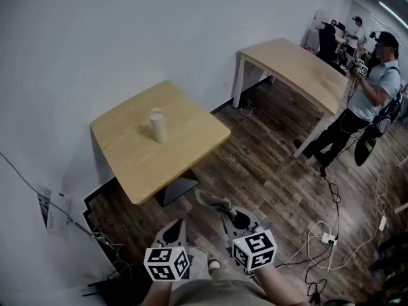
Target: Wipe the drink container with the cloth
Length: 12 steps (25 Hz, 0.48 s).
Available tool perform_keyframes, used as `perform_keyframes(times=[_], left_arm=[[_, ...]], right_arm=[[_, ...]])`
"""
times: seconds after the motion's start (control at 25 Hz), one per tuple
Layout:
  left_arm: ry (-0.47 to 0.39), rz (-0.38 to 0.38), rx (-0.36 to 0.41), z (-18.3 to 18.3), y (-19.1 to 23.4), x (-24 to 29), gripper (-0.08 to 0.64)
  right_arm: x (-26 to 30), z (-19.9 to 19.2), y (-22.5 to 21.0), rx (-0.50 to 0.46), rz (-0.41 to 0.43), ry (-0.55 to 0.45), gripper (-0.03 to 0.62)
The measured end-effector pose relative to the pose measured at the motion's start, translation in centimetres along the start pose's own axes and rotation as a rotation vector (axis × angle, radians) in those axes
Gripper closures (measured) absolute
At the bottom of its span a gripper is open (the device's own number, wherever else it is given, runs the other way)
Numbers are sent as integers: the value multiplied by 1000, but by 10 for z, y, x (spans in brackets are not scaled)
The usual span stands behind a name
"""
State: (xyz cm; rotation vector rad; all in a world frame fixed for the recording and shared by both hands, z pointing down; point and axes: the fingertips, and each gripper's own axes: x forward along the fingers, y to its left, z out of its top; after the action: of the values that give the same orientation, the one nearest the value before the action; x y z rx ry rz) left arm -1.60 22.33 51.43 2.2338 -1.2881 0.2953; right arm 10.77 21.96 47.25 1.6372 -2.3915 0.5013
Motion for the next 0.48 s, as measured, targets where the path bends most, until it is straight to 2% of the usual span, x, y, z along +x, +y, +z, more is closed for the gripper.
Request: perform_keyframes(times=[0.2, 0.48], left_arm=[[-15, 9, -9, -2, -5, -25, 557], [-44, 22, -18, 1, -13, -33, 557]], right_arm=[[-22, -8, 9, 34, 3, -13, 574], [-33, -13, 9, 13, 10, -11, 574]])
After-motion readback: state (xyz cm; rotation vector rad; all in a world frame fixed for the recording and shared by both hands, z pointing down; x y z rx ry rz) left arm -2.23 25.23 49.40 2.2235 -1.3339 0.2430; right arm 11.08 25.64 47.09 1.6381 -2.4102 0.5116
